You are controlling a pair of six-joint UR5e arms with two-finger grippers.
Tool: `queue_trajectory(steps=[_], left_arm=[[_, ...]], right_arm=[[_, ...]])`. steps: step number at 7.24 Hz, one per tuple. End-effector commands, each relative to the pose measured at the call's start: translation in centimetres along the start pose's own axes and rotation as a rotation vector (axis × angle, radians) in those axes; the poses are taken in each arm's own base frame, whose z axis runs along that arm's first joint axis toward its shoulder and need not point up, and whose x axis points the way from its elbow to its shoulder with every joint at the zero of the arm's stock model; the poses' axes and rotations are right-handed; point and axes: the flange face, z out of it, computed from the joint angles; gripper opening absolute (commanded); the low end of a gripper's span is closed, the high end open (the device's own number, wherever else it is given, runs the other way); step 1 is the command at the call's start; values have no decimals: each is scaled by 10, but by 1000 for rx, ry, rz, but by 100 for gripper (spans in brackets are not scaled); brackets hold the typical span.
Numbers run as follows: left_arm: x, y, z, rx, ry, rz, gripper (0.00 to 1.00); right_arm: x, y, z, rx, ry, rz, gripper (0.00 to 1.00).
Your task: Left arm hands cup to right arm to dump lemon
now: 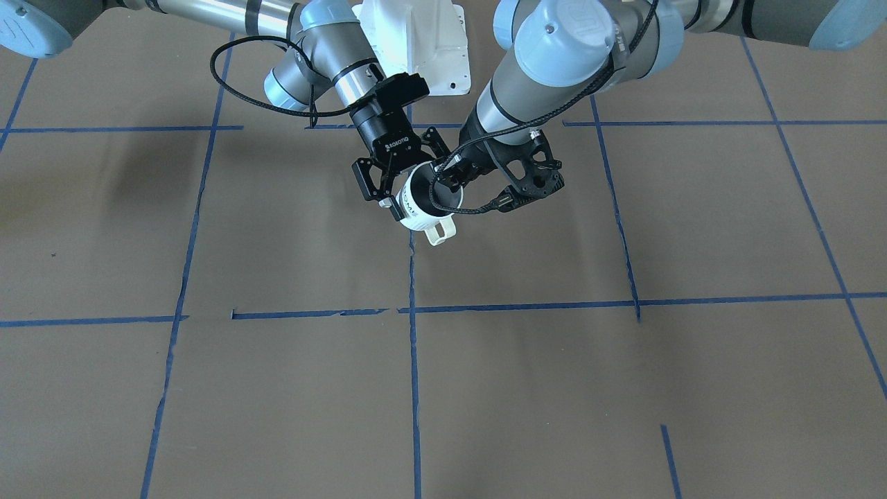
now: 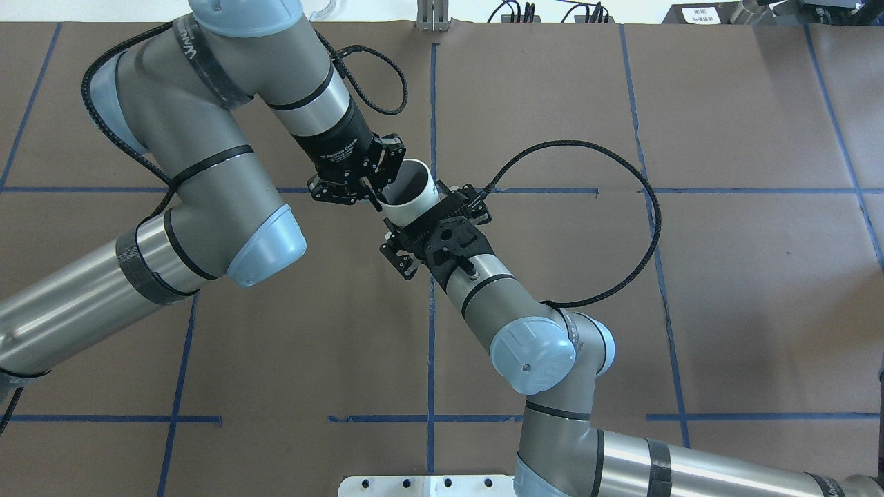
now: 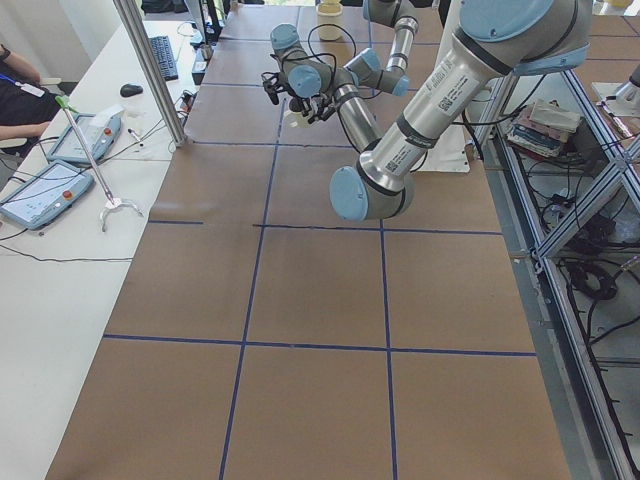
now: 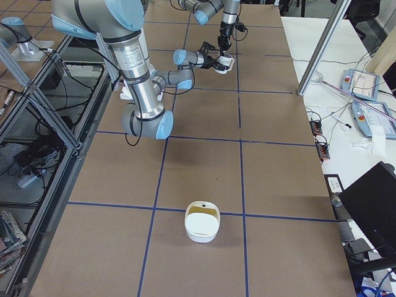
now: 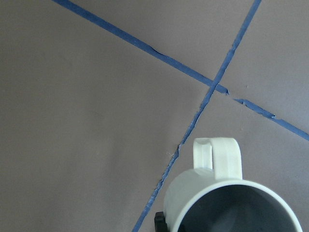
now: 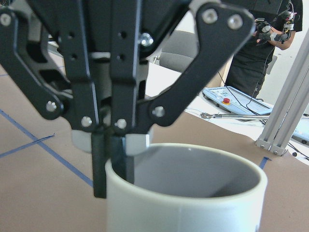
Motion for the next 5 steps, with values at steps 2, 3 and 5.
queue_trajectory(steps=[2,3,5], left_arm=[[-1,-4,4,2,-8,-13,0],[-1,-5,5,2,-10,-15,0],[-1,-5,6,2,-11,-16,0]], right_arm=[[-4,4,-2,-5,-5,-2,99],[-5,4,-2,-6,-6,-2,99],[-5,4,-2,-6,-6,-2,99]])
